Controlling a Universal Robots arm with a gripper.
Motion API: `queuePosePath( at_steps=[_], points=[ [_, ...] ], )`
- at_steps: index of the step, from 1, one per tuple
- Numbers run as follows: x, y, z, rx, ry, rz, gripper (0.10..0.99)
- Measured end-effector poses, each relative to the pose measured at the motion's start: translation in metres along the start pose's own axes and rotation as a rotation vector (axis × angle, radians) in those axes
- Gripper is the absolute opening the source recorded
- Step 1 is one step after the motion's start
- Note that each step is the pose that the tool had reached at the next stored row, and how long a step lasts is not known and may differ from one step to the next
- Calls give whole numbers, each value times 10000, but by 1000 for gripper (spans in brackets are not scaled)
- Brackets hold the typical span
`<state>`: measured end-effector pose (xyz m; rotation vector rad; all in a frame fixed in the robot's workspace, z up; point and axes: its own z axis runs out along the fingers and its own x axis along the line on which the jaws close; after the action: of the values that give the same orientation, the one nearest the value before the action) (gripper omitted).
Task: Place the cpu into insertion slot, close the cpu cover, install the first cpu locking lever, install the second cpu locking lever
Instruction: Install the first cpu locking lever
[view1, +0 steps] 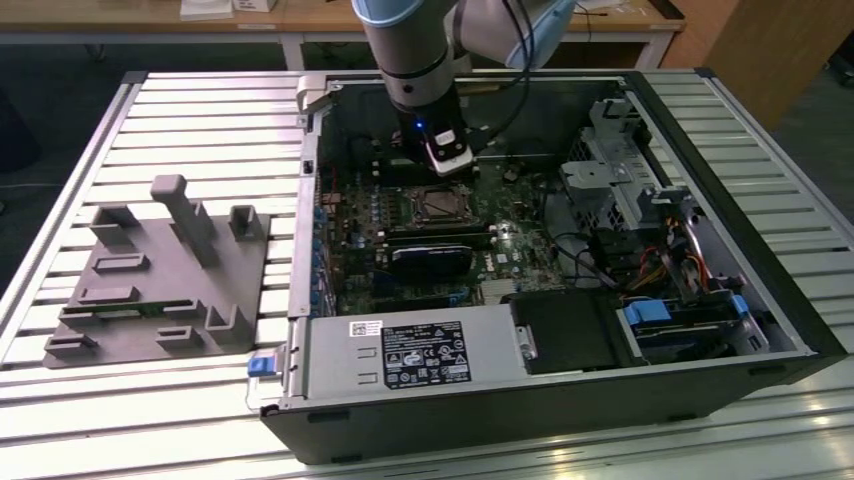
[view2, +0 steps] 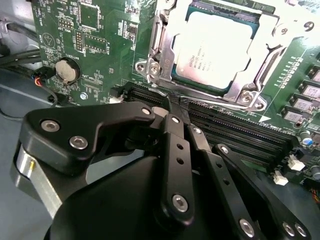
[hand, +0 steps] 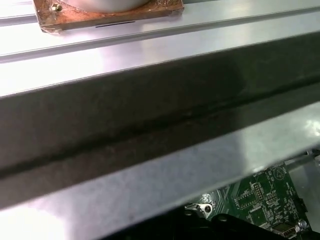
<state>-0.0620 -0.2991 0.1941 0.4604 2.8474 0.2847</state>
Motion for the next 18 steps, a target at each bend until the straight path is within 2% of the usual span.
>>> queuePosePath(
  at_steps=[7,18],
  points=[
    [7,-7,27,55,-27,-17,106],
    [11,-12,46,60,-31,-20,106]
  ],
)
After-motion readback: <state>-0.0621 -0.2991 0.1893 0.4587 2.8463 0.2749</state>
